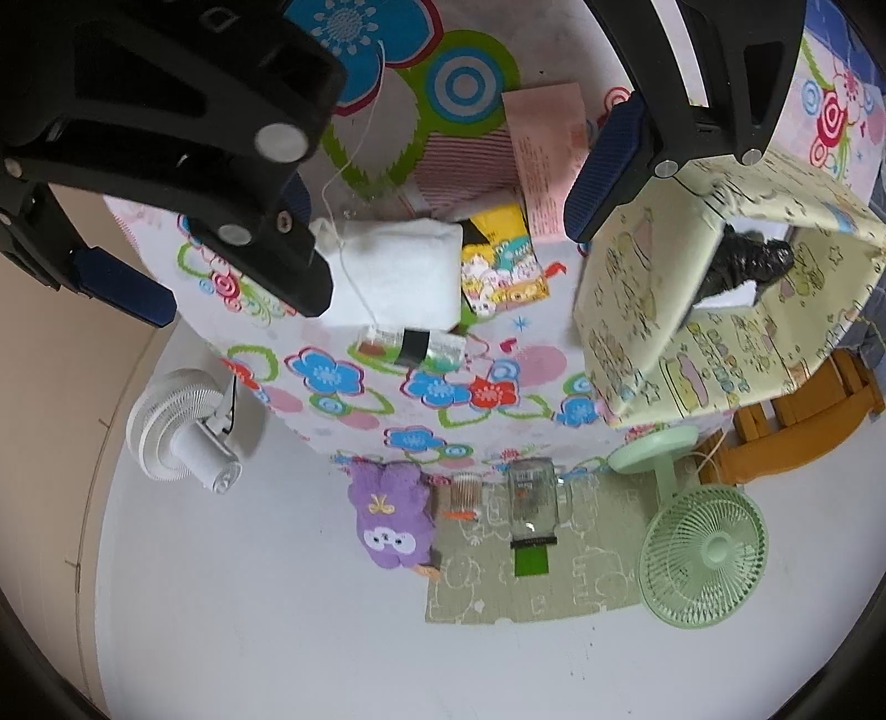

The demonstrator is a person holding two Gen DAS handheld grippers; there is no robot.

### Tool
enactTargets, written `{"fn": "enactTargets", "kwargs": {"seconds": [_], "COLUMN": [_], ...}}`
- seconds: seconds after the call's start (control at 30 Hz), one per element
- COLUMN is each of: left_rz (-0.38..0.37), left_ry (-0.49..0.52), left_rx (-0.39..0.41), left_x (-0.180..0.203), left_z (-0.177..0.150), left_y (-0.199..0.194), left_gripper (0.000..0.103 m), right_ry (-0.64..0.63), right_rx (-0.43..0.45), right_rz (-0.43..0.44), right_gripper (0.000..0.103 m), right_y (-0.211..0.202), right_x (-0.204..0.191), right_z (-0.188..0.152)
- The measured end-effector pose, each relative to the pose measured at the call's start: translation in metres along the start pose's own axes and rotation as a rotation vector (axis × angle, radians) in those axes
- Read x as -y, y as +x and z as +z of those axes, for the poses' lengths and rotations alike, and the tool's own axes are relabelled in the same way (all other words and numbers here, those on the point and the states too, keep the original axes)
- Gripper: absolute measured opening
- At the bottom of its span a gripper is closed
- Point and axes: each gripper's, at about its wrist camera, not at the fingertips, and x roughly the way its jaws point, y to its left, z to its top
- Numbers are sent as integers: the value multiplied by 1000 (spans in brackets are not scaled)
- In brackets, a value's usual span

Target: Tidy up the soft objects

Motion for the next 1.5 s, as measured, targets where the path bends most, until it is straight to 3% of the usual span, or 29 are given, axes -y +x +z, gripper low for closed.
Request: {"fn": "enactTargets", "kwargs": {"seconds": [0.77,1.13,1.5], "left_rz": [41,92,158], "left_ry": [-7,-23,-56], "left_rx": [-136,-154,-163], "left_x": [-2,-9,-21], "left_z": [-18,-21,-31], "left_y": [44,37,30], "left_gripper": [78,71,71], "right_ry": [53,38,18], "right_rx": [-96,-127,-133], "right_rz": [16,49,52], "right_gripper": [90,90,90], "right_y": [44,58,54], "right_x": [14,3,-8], "right_z": [-13,-11,-14]}}
